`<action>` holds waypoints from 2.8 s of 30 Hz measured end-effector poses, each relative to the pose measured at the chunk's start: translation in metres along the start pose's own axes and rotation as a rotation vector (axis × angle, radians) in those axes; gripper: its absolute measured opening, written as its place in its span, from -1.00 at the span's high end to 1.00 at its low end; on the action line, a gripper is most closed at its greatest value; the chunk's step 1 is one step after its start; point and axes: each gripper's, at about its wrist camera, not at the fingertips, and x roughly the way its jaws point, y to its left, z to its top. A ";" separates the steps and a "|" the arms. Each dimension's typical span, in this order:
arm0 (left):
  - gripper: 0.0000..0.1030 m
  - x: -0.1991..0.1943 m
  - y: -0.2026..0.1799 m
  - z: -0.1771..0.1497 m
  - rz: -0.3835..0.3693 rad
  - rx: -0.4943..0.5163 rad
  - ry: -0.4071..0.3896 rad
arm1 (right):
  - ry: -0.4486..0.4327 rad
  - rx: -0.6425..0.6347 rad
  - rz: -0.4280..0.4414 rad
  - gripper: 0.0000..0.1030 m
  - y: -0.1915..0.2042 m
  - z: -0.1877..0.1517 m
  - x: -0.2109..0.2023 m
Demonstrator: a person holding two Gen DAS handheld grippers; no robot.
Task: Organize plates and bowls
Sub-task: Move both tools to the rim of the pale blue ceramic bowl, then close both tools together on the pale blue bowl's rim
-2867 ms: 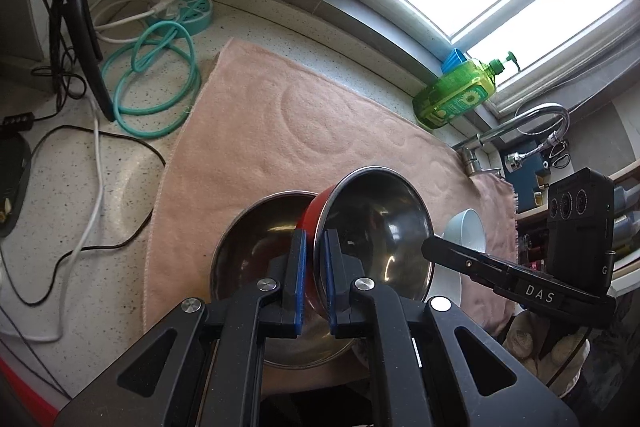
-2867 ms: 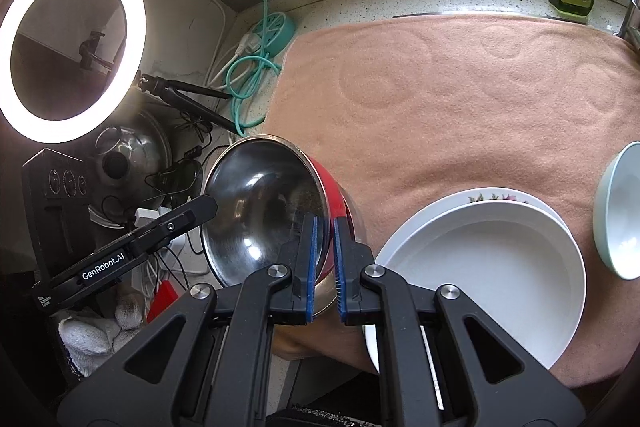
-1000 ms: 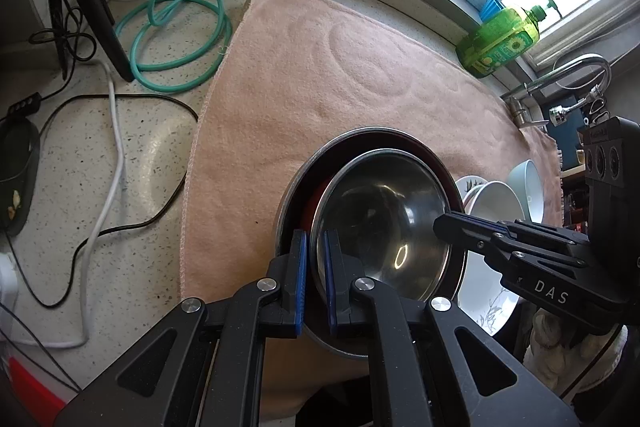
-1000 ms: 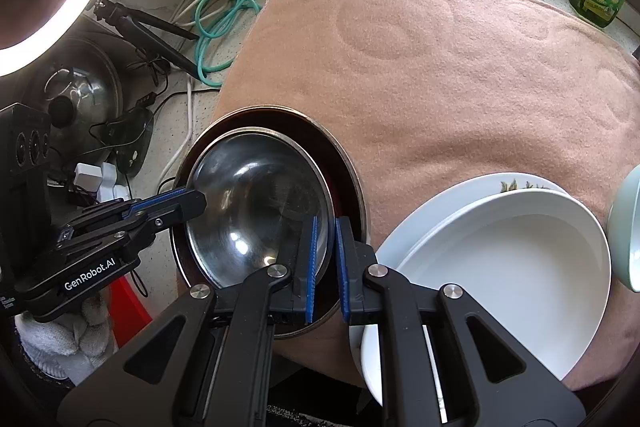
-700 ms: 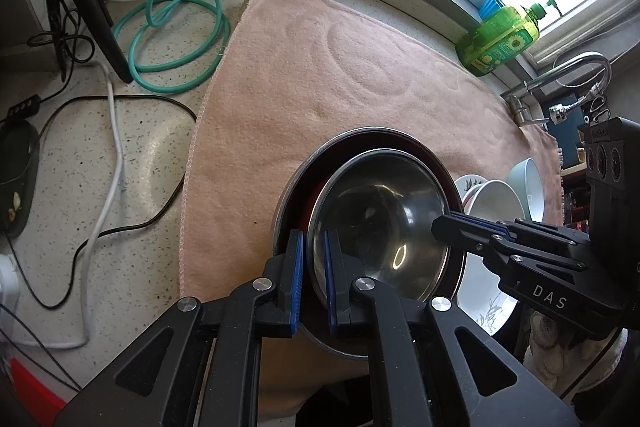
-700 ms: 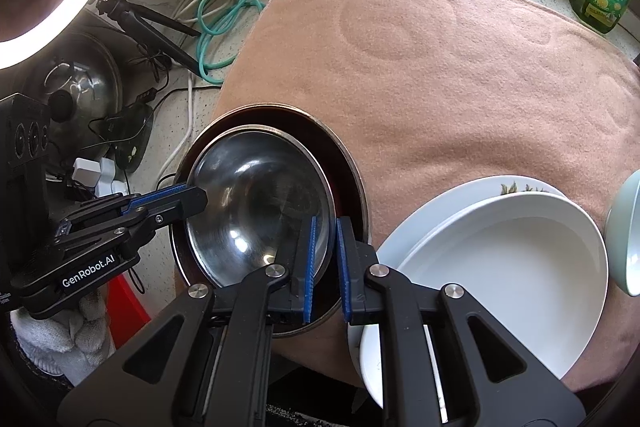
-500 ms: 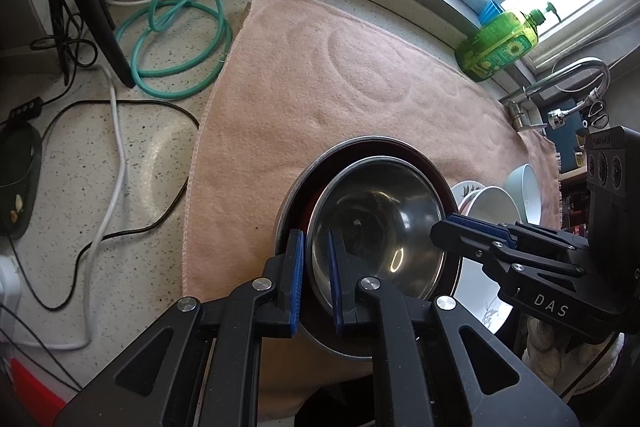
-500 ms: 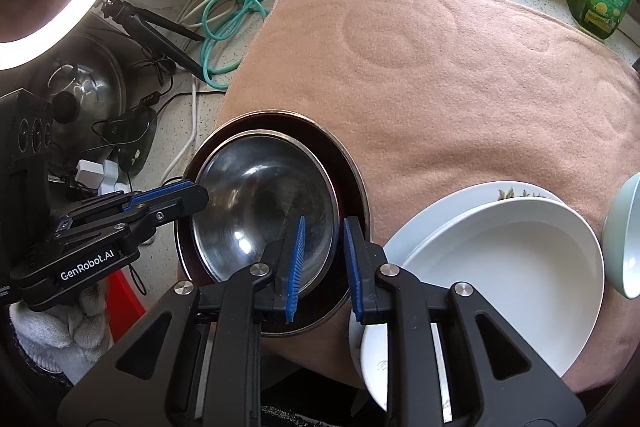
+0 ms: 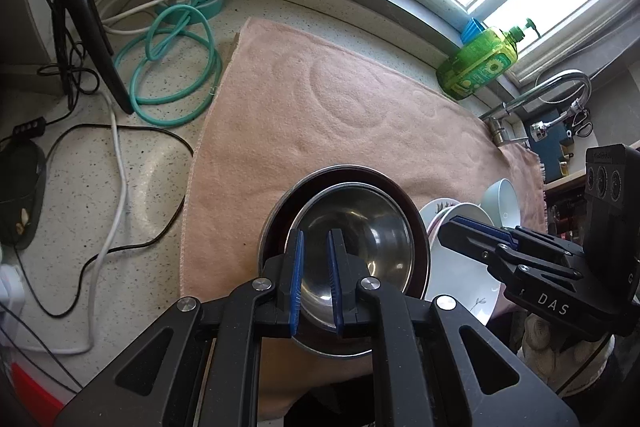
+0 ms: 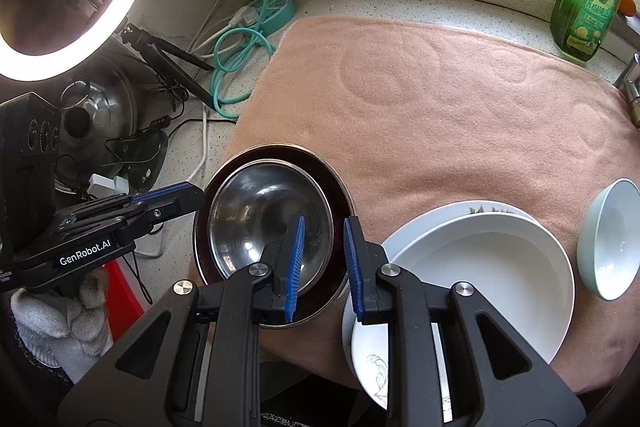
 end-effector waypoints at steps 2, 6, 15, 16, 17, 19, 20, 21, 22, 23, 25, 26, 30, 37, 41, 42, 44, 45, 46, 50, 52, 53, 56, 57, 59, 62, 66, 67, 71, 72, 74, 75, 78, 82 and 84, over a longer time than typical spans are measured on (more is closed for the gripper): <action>0.79 -0.004 -0.006 0.000 -0.013 0.003 -0.016 | -0.023 0.005 0.001 0.59 -0.005 -0.001 -0.011; 0.79 -0.008 -0.022 -0.003 -0.048 0.012 -0.037 | -0.060 0.032 0.013 0.57 -0.021 -0.004 -0.034; 0.79 0.003 -0.073 -0.002 -0.077 0.050 -0.057 | -0.144 0.060 -0.021 0.24 -0.079 -0.011 -0.089; 0.79 0.006 -0.080 -0.002 -0.079 0.053 -0.057 | -0.149 0.069 -0.024 0.24 -0.089 -0.012 -0.095; 0.79 0.009 -0.087 -0.003 -0.076 0.062 -0.057 | -0.156 0.078 -0.028 0.24 -0.098 -0.014 -0.100; 0.79 0.016 -0.102 -0.005 -0.071 0.079 -0.060 | -0.172 0.092 -0.040 0.20 -0.117 -0.017 -0.109; 0.79 0.020 -0.109 -0.005 -0.076 0.082 -0.057 | -0.177 0.101 -0.045 0.11 -0.128 -0.018 -0.113; 0.79 0.024 -0.116 -0.006 -0.085 0.084 -0.051 | -0.180 0.110 -0.042 0.07 -0.138 -0.020 -0.116; 0.79 0.028 -0.124 -0.007 -0.088 0.088 -0.048 | -0.184 0.122 -0.040 0.06 -0.149 -0.023 -0.119; 0.79 0.032 -0.132 -0.008 -0.087 0.098 -0.049 | -0.192 0.134 -0.045 0.06 -0.159 -0.026 -0.123; 0.79 0.041 -0.149 -0.011 -0.084 0.113 -0.057 | -0.196 0.138 -0.067 0.06 -0.178 -0.031 -0.127; 0.79 0.046 -0.158 -0.012 -0.088 0.117 -0.055 | -0.193 0.133 -0.080 0.05 -0.186 -0.033 -0.129; 0.79 0.065 -0.192 -0.016 -0.089 0.149 -0.053 | -0.203 0.151 -0.121 0.05 -0.220 -0.046 -0.132; 0.79 0.099 -0.234 -0.024 -0.090 0.180 -0.044 | -0.261 0.165 -0.170 0.05 -0.266 -0.062 -0.136; 0.79 0.113 -0.248 -0.028 -0.096 0.170 -0.035 | -0.278 0.159 -0.167 0.02 -0.282 -0.064 -0.135; 0.79 0.116 -0.251 -0.029 -0.090 0.175 -0.035 | -0.266 0.152 -0.159 0.02 -0.284 -0.064 -0.133; 0.79 0.123 -0.256 -0.030 -0.079 0.181 -0.031 | -0.252 0.139 -0.189 0.02 -0.287 -0.063 -0.130; 0.79 0.126 -0.258 -0.030 -0.078 0.180 -0.025 | -0.246 0.134 -0.202 0.02 -0.289 -0.063 -0.128; 0.79 0.129 -0.259 -0.030 -0.077 0.177 -0.018 | -0.239 0.131 -0.209 0.02 -0.291 -0.063 -0.126; 0.79 0.141 -0.263 -0.028 -0.048 0.175 -0.009 | -0.201 0.162 -0.177 0.02 -0.303 -0.063 -0.116; 0.79 0.144 -0.263 -0.026 -0.047 0.168 -0.008 | -0.192 0.158 -0.157 0.02 -0.306 -0.063 -0.112; 0.79 0.145 -0.264 -0.025 -0.040 0.171 -0.010 | -0.186 0.151 -0.153 0.06 -0.306 -0.062 -0.109; 0.79 0.150 -0.264 -0.023 -0.031 0.173 0.000 | -0.158 0.153 -0.130 0.36 -0.309 -0.062 -0.099; 0.79 0.151 -0.264 -0.022 -0.023 0.176 0.001 | -0.147 0.156 -0.122 0.41 -0.310 -0.061 -0.096; 0.79 0.153 -0.264 -0.021 -0.019 0.174 0.005 | -0.132 0.167 -0.110 0.42 -0.314 -0.061 -0.090; 0.79 0.157 -0.261 -0.019 -0.026 0.163 0.020 | -0.113 0.193 -0.082 0.42 -0.318 -0.062 -0.084; 0.79 0.162 -0.262 -0.018 -0.035 0.158 0.036 | -0.100 0.204 -0.058 0.43 -0.320 -0.061 -0.077; 0.79 0.162 -0.262 -0.017 -0.038 0.159 0.038 | -0.097 0.205 -0.055 0.43 -0.320 -0.061 -0.076; 0.79 0.164 -0.263 -0.016 -0.046 0.158 0.047 | -0.090 0.213 -0.046 0.54 -0.321 -0.060 -0.074; 0.79 0.164 -0.263 -0.016 -0.048 0.160 0.049 | -0.086 0.217 -0.041 0.57 -0.321 -0.060 -0.073; 0.79 0.165 -0.263 -0.016 -0.051 0.161 0.053 | -0.081 0.230 -0.031 0.58 -0.323 -0.061 -0.072; 0.79 0.166 -0.263 -0.015 -0.051 0.160 0.054 | -0.078 0.236 -0.027 0.58 -0.323 -0.061 -0.071; 0.79 0.167 -0.262 -0.015 -0.053 0.160 0.056 | -0.073 0.243 -0.017 0.68 -0.324 -0.061 -0.069; 0.79 0.169 -0.260 -0.014 -0.060 0.161 0.063 | -0.063 0.249 -0.011 0.69 -0.324 -0.061 -0.065; 0.79 0.170 -0.260 -0.014 -0.063 0.160 0.066 | -0.057 0.252 -0.008 0.71 -0.324 -0.060 -0.063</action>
